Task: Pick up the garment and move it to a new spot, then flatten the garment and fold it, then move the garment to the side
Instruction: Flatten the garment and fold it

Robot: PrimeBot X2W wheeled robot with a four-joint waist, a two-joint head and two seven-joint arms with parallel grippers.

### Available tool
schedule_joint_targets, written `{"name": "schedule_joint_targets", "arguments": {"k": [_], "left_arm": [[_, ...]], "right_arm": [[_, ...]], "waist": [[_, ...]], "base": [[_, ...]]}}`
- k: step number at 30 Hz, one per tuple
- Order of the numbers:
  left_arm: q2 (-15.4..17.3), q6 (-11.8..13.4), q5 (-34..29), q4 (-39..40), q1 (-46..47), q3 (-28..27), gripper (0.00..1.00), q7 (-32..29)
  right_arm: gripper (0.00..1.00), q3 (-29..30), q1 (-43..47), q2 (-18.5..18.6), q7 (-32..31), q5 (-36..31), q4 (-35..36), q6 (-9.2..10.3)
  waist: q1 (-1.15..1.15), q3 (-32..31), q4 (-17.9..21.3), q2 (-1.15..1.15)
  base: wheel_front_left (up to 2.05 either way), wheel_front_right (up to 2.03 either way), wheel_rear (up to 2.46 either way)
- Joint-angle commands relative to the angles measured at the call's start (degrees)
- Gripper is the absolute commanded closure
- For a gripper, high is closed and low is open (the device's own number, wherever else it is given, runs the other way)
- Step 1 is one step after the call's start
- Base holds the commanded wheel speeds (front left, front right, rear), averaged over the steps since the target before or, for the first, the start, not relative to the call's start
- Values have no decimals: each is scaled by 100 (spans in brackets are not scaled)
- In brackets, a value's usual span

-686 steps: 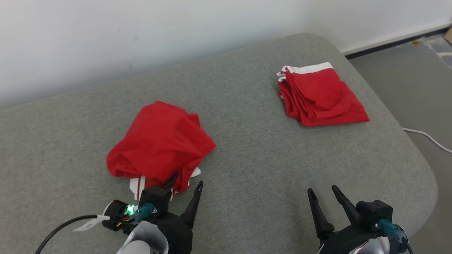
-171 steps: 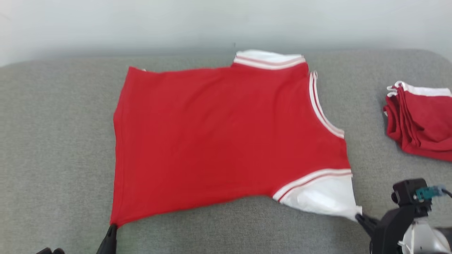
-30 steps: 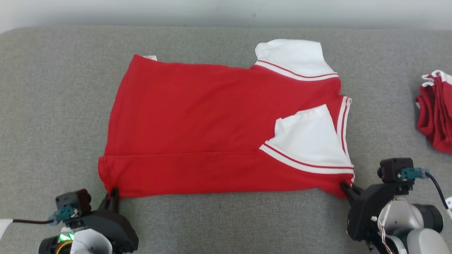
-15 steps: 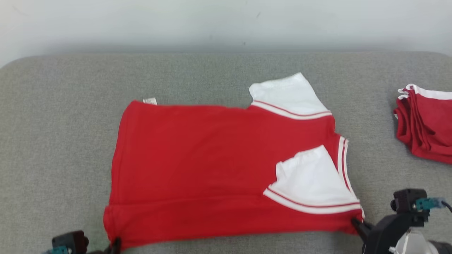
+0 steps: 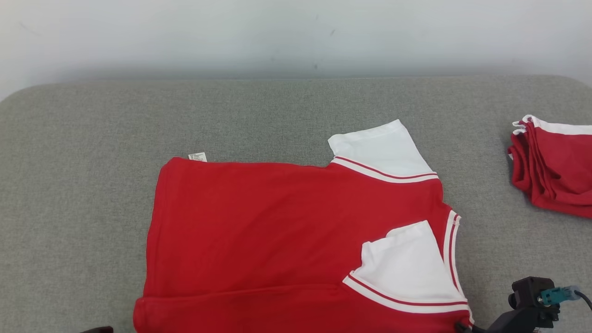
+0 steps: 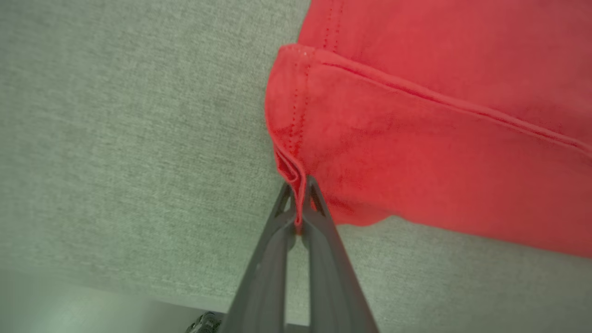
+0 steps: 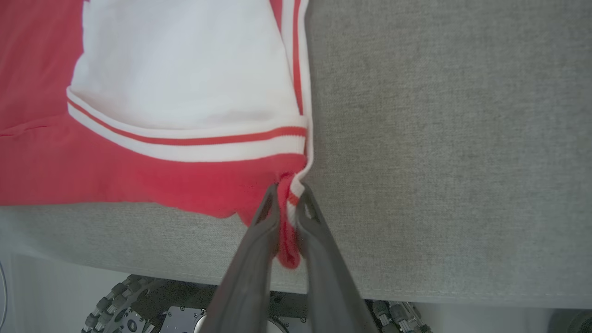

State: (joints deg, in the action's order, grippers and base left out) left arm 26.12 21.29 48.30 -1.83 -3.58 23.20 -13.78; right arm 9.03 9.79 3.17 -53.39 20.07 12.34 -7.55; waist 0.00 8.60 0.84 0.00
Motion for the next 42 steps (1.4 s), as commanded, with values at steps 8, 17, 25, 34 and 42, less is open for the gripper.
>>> {"name": "schedule_joint_targets", "arguments": {"k": [8, 17, 25, 34, 42], "left_arm": [[38, 92, -194, -132, 16, -35, 0, 216], [345, 188, -362, 75, 562, -290, 0, 272], [562, -489, -1004, -554, 2720, 149, 0, -64], [354, -1072, -1402, -1926, 4314, 569, 0, -235], [410, -1351, -1586, -2775, 4995, 759, 0, -399]], "right_arm": [[0, 18, -113, -25, 333, -71, -17, 15], [0, -246, -1040, 412, 720, -171, 264, 15], [0, -1067, -2703, 1066, 858, -156, -149, 14], [0, -1641, -3354, 1212, 1072, 57, -591, 14], [0, -1662, -3463, 1256, 1206, 79, -701, 14]], "waist": [[0, -104, 3, 0], [0, 52, -33, 0], [0, 740, 11, 0], [0, 1085, 258, 0], [0, 1323, 505, 0]], "base": [[0, 0, 0], [0, 0, 0], [0, 0, 0], [0, 0, 0], [0, 0, 0]]}}
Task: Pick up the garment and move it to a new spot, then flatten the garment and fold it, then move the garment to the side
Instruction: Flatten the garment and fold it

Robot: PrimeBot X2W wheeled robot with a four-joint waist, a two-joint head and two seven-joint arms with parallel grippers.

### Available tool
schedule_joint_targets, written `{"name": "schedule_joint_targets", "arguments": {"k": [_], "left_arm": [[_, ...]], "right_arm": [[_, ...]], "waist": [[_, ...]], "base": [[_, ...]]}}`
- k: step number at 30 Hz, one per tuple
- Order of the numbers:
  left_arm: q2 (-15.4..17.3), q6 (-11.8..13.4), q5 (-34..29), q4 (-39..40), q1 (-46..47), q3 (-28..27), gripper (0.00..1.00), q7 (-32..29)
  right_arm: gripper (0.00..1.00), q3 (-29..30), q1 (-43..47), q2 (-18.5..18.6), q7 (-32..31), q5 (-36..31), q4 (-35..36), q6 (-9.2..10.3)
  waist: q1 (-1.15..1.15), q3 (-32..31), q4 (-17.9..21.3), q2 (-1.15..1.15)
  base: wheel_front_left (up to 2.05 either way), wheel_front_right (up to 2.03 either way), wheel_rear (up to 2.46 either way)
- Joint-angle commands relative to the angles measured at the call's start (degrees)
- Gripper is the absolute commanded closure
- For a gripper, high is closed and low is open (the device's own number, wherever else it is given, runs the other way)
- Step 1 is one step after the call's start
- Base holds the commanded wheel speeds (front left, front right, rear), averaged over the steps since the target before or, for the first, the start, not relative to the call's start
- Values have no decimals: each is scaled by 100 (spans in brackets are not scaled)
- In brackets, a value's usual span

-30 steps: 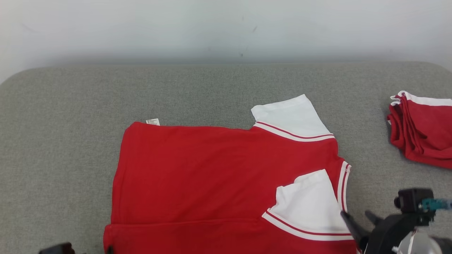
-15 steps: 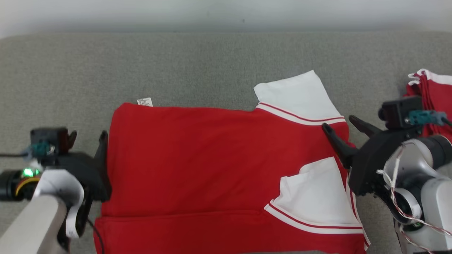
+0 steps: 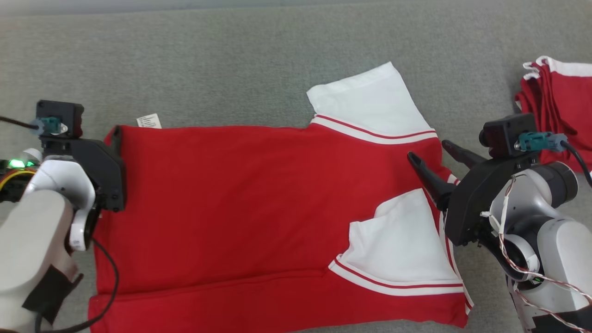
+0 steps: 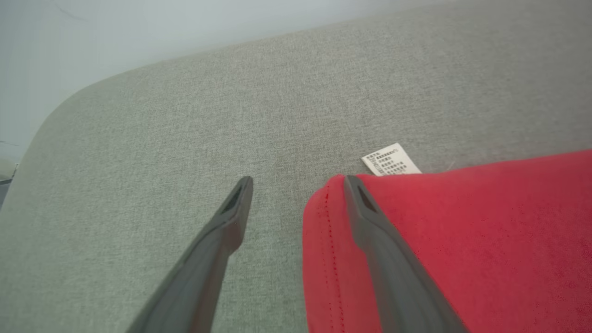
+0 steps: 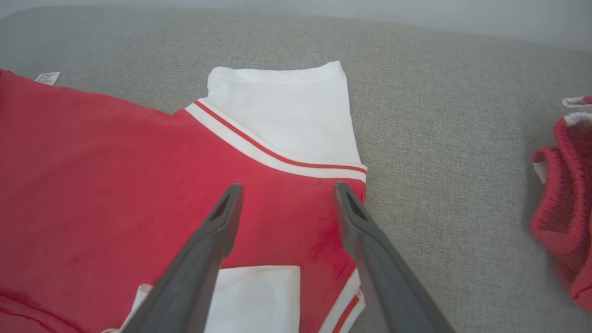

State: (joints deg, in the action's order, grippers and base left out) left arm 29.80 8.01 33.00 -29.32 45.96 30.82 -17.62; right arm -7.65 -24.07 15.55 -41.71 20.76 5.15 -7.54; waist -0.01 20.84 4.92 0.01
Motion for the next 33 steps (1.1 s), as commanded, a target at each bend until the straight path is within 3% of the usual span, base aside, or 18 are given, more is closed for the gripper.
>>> {"name": "schedule_joint_targets", "arguments": {"k": [1, 16, 17, 18, 19, 20, 21, 22, 26, 29, 30, 33], "left_arm": [[39, -39, -28, -126, 98, 6, 0, -54], [-117, -107, 3, -701, 289, 198, 0, -338], [-129, -149, 16, -713, 284, 216, 5, -370], [-137, -166, 44, -730, 284, 228, 40, -390], [-138, -198, 64, -755, 301, 244, 51, -435], [-133, -227, 42, -777, 328, 269, 70, -475], [-130, -220, 43, -805, 348, 280, 79, -502], [-121, -222, 55, -827, 369, 281, 100, -521], [-119, -63, 70, -885, 495, 202, 100, -585], [-93, 126, 39, -863, 546, 156, 13, -595], [-33, 213, -31, -869, 575, 159, 0, -592], [-42, 382, -90, -819, 552, 196, 0, -605]], "right_arm": [[0, 7, -67, 26, 44, 8, 14, 13], [0, -11, -129, -41, 51, -65, -47, 13], [0, -27, -150, -39, 49, -65, -50, 13], [0, -45, -167, -37, 48, -65, -54, 14], [0, -59, -177, -33, 48, -63, -60, 14], [0, -74, -181, -29, 41, -58, -63, 13], [0, -83, -179, -25, 35, -54, -71, 14], [0, -97, -174, -21, 34, -49, -80, 13], [0, -130, -161, -9, 24, -30, -73, 13], [0, -117, -116, 2, 17, -24, -55, 13], [0, -110, -108, 7, 16, -27, -51, 13], [0, -93, -72, 11, 20, -43, -61, 13]], "waist": [[1, 121, 115, -1], [1, 191, 128, -1], [1, 198, 127, -1], [1, 204, 126, -1], [1, 207, 126, -1], [1, 212, 129, -1], [1, 214, 132, -1], [1, 214, 137, -1], [1, 216, 141, -1], [1, 195, 126, -1], [1, 186, 121, -1], [1, 136, 98, -1]], "base": [[0, 0, 0], [0, 0, 0], [0, 0, 0], [0, 0, 0], [0, 0, 0], [0, 0, 0], [0, 0, 0], [0, 0, 0], [0, 0, 0], [0, 0, 0], [0, 0, 0], [0, 0, 0]]}}
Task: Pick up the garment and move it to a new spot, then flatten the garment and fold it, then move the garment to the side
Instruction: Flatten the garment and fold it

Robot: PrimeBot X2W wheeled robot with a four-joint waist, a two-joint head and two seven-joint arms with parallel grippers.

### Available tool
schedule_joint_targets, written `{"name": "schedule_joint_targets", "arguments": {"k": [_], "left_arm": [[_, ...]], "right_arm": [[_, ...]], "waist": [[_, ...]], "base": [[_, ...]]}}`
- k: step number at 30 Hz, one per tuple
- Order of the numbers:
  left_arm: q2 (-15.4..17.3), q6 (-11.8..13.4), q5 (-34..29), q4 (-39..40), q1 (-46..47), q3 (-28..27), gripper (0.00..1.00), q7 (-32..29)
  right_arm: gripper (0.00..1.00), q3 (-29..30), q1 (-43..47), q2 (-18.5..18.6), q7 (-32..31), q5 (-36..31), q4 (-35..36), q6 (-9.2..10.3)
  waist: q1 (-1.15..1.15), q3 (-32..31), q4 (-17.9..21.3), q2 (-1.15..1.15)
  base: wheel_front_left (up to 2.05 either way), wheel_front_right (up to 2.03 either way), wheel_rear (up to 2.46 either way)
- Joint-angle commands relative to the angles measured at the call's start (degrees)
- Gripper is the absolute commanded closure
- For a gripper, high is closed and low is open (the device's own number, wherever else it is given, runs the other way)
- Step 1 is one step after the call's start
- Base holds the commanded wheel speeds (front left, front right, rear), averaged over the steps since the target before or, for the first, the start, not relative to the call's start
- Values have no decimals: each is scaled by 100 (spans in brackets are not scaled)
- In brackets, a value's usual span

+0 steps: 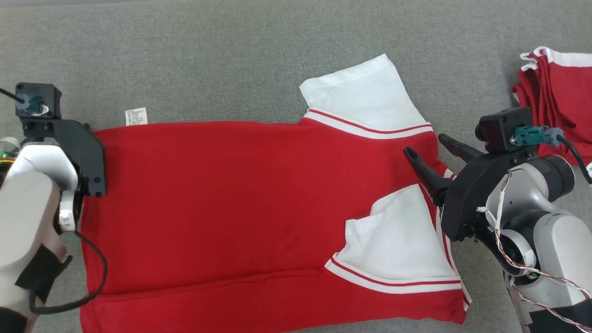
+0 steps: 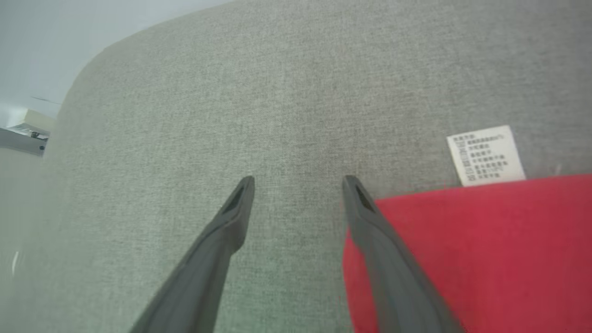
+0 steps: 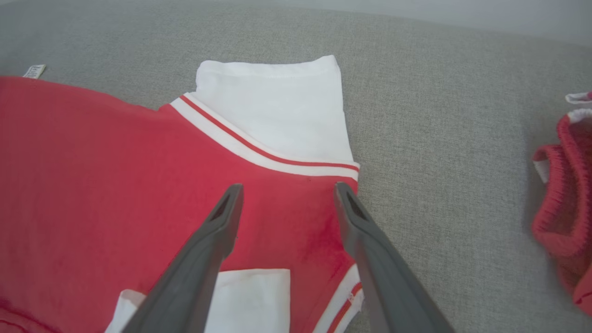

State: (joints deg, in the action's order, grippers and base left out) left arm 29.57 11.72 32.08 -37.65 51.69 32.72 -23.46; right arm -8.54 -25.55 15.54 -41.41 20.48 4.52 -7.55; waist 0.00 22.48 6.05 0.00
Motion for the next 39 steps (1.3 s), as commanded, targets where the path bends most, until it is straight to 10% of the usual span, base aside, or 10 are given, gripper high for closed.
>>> {"name": "schedule_joint_targets", "arguments": {"k": [1, 20, 25, 37, 39], "left_arm": [[-38, 45, 25, 67, -31, -11, 0, -6], [200, 97, 488, 856, -279, -48, 0, -953], [281, 180, 438, 957, -313, 17, 19, -1188], [325, 110, 313, 777, -128, 180, 20, -1176], [305, 57, 301, 725, -100, 207, 36, -1144]], "right_arm": [[0, 6, 89, 9, -11, -17, 1, 14], [0, 155, 228, 9, -81, -28, 85, 14], [0, 108, 178, -1, -127, -32, 127, 15], [0, 12, 169, 33, -176, -33, 127, 14], [0, -14, 123, 32, -178, -25, 133, 14]], "waist": [[0, -43, -24, 0], [0, -189, -19, 0], [0, -122, 50, 0], [0, -83, 88, 0], [0, -62, 100, 0]], "base": [[0, 0, 0], [0, 0, 0], [0, 0, 0], [0, 0, 0], [0, 0, 0]]}}
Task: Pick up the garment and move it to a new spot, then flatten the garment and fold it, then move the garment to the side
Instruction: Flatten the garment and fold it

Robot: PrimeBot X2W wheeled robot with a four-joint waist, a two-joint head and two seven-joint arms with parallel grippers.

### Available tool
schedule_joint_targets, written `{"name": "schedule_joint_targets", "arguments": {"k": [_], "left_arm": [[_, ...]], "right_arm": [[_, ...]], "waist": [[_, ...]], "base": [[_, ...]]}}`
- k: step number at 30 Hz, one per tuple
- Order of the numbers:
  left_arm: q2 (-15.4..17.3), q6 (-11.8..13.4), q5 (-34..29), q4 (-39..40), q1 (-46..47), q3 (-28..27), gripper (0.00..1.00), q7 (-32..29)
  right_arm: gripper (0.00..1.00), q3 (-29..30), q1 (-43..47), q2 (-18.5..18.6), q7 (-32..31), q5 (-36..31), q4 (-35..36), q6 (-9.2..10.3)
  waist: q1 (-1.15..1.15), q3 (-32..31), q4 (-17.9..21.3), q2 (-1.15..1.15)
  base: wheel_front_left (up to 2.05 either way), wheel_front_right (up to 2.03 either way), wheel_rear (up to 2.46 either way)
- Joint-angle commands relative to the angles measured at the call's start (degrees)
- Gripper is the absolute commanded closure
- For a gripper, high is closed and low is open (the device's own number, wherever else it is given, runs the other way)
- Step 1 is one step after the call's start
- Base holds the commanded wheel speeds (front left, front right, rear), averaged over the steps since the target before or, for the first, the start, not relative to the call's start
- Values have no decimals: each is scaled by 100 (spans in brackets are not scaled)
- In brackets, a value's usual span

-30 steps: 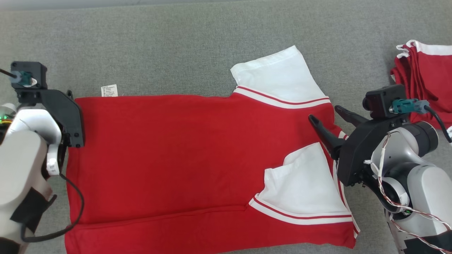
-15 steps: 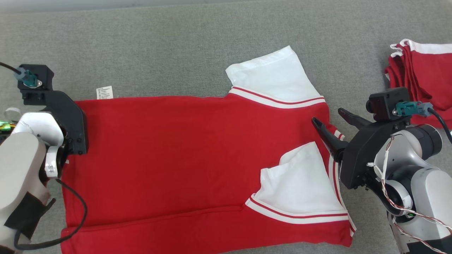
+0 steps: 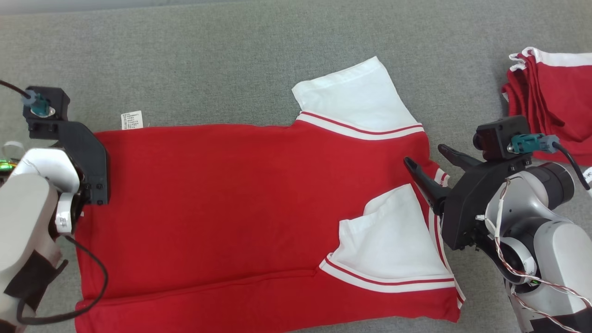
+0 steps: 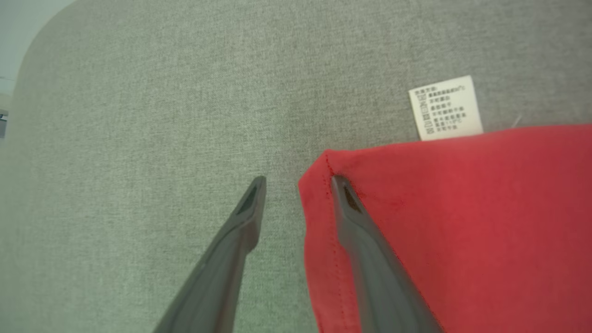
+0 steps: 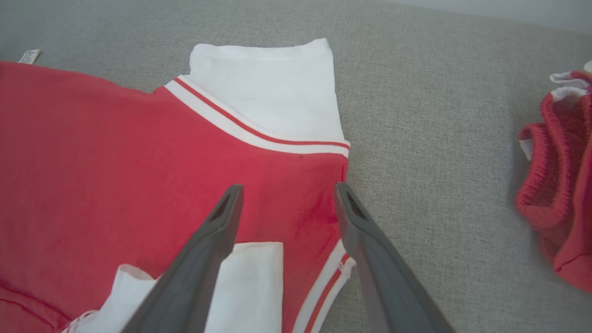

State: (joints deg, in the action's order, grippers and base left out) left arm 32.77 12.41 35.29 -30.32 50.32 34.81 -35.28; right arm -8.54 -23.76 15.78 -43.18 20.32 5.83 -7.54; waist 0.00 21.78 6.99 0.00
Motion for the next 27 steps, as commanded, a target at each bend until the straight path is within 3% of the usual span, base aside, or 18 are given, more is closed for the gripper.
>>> {"name": "schedule_joint_targets", "arguments": {"k": [1, 4, 10, 11, 12, 13, 21, 27], "left_arm": [[-32, -29, -14, -43, 42, 7, 40, 52], [-16, -128, -40, -162, 124, 62, 51, 75], [-111, -353, 104, -321, 249, 75, 60, 91], [-126, -400, 135, -349, 254, 82, 71, 79], [-143, -442, 166, -368, 256, 88, 89, 72], [-156, -481, 203, -386, 267, 75, 100, 87], [-270, -605, 460, -440, 230, -36, 100, 93], [-188, -639, 722, -211, 239, -285, 100, 158]], "right_arm": [[0, -27, -69, 15, -4, -2, 7, 14], [0, -70, -75, 27, -11, 15, 23, 13], [0, -79, -114, 39, -23, 25, 24, 13], [0, -80, -121, 42, -22, 25, 20, 14], [0, -78, -128, 43, -20, 26, 16, 13], [0, -78, -136, 39, -22, 27, 14, 13], [0, -102, -316, 74, -177, 81, -25, 13], [0, -85, -1055, 199, -512, -4, -226, 14]], "waist": [[0, 18, 13, 0], [0, 52, 47, 0], [0, 150, 58, 0], [0, 160, 57, 0], [0, 170, 54, 0], [0, 178, 50, 0], [0, 211, -35, 0], [0, 255, -122, 0]], "base": [[0, 0, 0], [0, 0, 0], [0, 0, 0], [0, 0, 0], [0, 0, 0], [0, 0, 0], [0, 0, 0], [0, 0, 0]]}}
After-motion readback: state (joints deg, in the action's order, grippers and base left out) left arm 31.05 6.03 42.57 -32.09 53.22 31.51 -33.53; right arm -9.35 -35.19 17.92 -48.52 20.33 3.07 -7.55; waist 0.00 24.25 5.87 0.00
